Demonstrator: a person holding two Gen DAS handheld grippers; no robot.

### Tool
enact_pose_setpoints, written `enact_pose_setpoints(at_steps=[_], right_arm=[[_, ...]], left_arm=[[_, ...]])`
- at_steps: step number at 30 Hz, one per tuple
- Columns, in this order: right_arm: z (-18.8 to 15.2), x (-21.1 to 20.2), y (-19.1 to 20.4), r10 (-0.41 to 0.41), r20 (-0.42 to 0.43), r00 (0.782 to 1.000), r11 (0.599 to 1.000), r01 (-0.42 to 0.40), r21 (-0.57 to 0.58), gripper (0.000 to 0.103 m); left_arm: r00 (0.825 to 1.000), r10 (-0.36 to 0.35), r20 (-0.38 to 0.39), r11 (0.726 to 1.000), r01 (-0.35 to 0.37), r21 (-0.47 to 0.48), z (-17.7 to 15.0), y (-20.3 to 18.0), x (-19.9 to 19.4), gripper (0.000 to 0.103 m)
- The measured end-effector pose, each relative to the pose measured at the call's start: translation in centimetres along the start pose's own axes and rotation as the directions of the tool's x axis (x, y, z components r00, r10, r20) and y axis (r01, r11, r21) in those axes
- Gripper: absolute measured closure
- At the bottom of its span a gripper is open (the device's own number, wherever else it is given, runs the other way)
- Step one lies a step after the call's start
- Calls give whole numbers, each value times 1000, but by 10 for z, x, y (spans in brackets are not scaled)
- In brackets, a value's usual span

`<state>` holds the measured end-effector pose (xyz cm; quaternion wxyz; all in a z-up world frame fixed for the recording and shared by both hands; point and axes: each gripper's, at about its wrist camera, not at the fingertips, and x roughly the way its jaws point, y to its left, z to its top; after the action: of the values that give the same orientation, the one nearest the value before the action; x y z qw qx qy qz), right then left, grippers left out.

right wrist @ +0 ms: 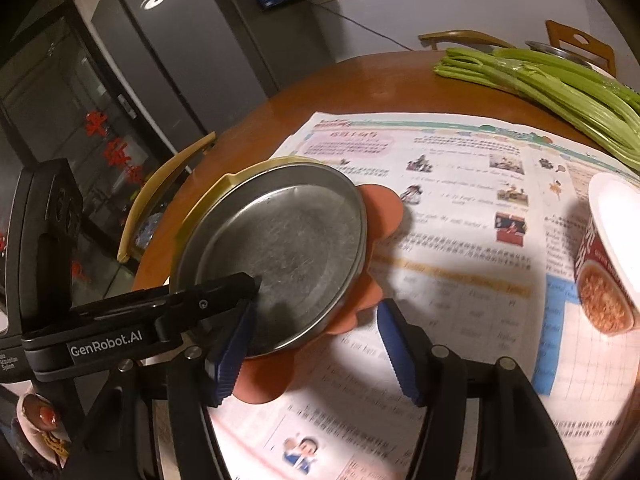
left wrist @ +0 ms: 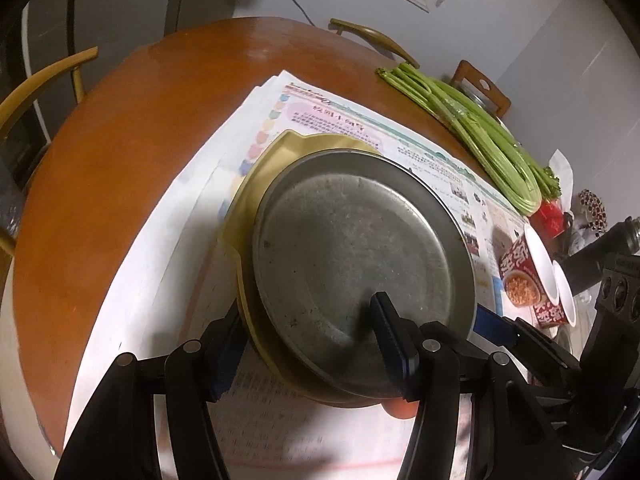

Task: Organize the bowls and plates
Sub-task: 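Open the left tool to release the tray onto the plate stack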

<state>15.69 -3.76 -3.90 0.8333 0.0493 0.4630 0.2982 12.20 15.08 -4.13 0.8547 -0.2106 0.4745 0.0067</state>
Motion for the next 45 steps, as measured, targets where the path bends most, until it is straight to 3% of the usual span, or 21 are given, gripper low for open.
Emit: enact_pose_setpoints(at_steps=[15,22,25,34,45], right_arm=[[22,11,-21,-48,29,998,997,47,61,39],[23,5,-15,-100,73,992,994,97,41,39],[23,-4,-18,-127,100,987,991,123,50,39],[11,-67,-10,-149,227,962,989,146,29,39],[-10,-152,-13,-223,357,907,972,235,9,39]], left_arm=[[1000,-5,-8,999,6,36,31,-8,21,41],[999,7,36,1000,-7,-3,26,4,6,40],[994,46,102,999,-48,16,19,2,-12,40],[968,72,241,993,-91,69,-4,-31,-63,37],[964,18,264,985,-62,160,-31,-94,-82,36]])
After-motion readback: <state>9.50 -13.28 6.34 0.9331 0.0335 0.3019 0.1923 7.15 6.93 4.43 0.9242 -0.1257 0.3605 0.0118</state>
